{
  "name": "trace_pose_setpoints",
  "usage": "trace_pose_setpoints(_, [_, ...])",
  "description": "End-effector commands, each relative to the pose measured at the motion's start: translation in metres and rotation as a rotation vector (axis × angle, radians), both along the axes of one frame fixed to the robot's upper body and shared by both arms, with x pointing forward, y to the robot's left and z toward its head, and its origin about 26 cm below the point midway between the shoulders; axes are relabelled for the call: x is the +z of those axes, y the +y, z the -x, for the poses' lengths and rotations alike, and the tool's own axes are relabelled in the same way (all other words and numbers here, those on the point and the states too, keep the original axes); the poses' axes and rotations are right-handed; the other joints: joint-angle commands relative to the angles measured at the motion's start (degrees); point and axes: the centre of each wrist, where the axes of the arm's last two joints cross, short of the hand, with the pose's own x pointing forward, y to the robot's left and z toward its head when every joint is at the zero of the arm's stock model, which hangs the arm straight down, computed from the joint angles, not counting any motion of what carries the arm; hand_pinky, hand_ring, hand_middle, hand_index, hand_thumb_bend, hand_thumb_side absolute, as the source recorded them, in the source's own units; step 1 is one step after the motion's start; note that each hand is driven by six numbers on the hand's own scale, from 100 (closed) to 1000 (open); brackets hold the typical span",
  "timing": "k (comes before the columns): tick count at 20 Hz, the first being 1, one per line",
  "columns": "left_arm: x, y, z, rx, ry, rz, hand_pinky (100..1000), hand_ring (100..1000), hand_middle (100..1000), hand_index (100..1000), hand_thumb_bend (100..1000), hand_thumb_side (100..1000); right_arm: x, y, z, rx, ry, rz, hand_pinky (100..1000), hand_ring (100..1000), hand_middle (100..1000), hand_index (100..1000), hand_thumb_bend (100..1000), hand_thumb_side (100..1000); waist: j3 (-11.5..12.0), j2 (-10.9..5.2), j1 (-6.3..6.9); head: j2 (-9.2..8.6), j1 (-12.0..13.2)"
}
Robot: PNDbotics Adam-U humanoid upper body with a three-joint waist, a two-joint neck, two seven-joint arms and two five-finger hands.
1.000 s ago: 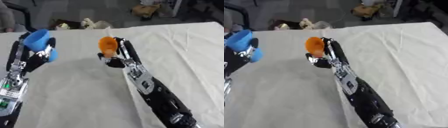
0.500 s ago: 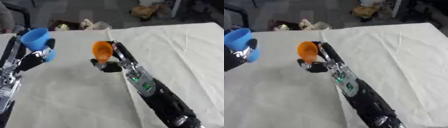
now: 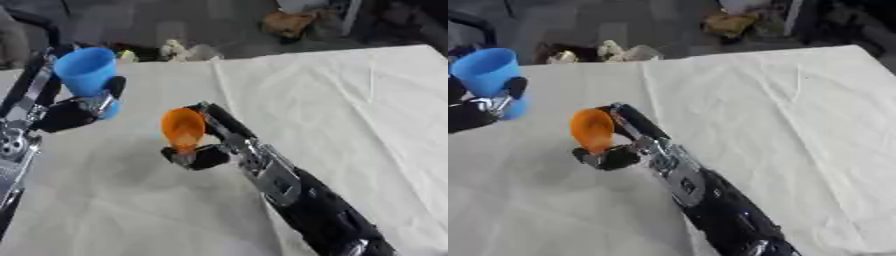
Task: Pour the contents of one cup into another cup.
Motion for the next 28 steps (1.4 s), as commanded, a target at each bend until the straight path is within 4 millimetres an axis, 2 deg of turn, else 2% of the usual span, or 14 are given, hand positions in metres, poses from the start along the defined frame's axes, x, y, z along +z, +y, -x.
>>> trace_pose_setpoints(1, [0.017,0.0,0.002,-0.036,-0.062,-0.093,467,298,244,698,100,370,0.002,0.008,0.002,0.044,0.001,0.002,692,758,253,385,100,247,-0.02,-1.07,0.2,0.0,-0.17])
trace_pose_setpoints(7, [0.024,-0.003,0.006,-0.071,-0.152,-0.231,461,294,244,696,100,274,-0.011,0.013,0.002,0.101,0.054,0.04,694,761,251,383,100,261,0.0,-1.03,0.03,-0.02,-0.34])
trace_pose_setpoints(16, [0.034,-0.004,0.013,-0.102,-0.324,-0.423,445,280,238,690,100,143,-0.018,0.011,0.001,0.122,0.085,0.062,696,763,252,386,100,275,-0.13,-1.03,-0.01,-0.06,-0.43])
trace_pose_setpoints(21, [0.035,-0.003,0.015,-0.119,-0.388,-0.535,435,269,231,673,100,107,-0.02,0.01,0.001,0.12,0.086,0.063,697,763,252,386,100,275,-0.2,-1.1,0.11,-0.05,-0.43])
trace_pose_setpoints(28, [0.035,-0.003,0.014,-0.139,-0.459,-0.684,430,258,224,653,100,100,-0.021,0.011,0.002,0.124,0.085,0.068,698,764,252,387,100,272,-0.41,-1.28,0.22,-0.11,-0.47])
